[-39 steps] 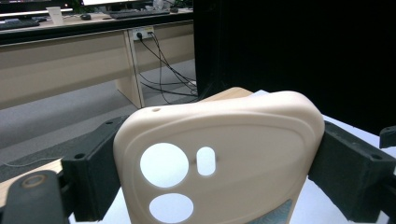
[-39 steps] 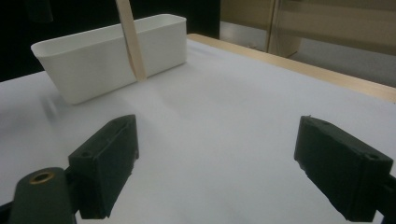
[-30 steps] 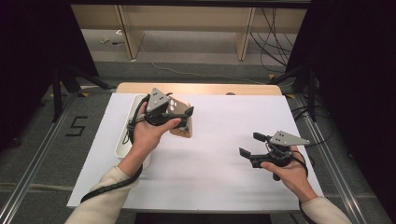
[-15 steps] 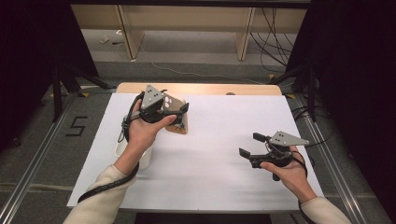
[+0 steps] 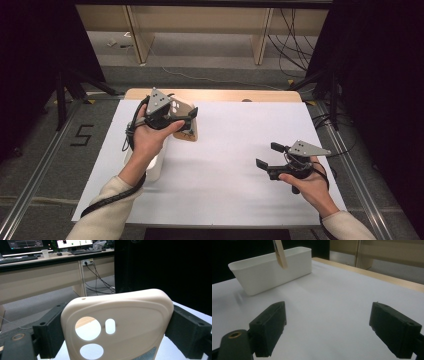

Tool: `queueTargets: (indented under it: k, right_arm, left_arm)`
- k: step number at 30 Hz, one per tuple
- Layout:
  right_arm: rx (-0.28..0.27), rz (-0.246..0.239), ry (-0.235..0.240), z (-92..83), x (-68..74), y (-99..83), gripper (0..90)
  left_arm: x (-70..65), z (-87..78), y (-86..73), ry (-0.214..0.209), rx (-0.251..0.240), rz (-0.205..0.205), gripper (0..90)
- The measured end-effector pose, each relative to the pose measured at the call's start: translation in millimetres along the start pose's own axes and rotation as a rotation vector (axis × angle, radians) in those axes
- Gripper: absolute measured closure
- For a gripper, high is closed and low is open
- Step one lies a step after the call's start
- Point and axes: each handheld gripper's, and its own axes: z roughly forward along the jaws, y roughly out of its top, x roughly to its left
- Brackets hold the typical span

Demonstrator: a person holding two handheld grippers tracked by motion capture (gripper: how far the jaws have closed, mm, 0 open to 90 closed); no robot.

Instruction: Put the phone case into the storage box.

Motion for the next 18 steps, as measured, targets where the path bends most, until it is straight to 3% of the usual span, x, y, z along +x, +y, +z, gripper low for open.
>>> queueTargets:
  k: [18]
  right_arm:
    - [0.008,0.0,-0.003,0.7,-0.2,-0.8,15.0]
  left_arm:
    - [13.3,-6.1,3.0,0.043,-0.007,-0.011,11.5]
